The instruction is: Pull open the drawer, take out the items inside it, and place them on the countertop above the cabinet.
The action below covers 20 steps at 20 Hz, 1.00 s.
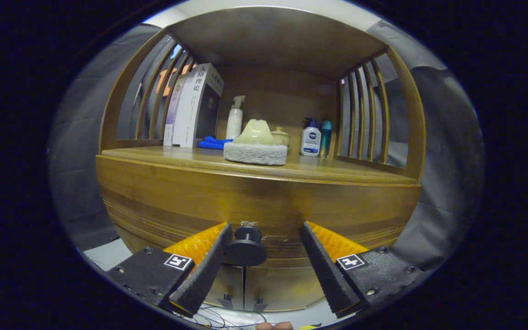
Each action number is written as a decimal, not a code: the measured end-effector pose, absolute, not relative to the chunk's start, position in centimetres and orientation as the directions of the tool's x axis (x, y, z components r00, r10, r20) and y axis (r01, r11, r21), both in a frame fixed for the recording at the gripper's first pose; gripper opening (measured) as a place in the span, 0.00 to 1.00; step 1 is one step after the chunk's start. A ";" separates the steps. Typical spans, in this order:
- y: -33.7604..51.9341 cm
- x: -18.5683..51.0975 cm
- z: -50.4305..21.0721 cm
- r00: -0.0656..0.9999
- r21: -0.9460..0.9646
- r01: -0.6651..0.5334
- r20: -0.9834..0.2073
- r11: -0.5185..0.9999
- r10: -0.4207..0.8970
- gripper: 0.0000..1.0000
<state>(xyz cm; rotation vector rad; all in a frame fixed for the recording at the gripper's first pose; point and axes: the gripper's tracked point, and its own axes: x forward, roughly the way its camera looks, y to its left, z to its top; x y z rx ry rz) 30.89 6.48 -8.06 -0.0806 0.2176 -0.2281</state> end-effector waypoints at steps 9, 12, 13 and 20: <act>5.8 19.3 -3.5 0.977 -0.051 -0.045 -0.210 0.998 0.033 1.00; 2.9 11.0 -0.5 0.991 -0.036 -0.050 -0.127 0.998 0.045 1.00; 2.1 8.4 0.0 0.994 -0.048 -0.041 -0.106 0.998 0.036 1.00; 1.2 -1.8 2.4 0.997 -0.111 -0.065 0.034 0.992 0.069 1.00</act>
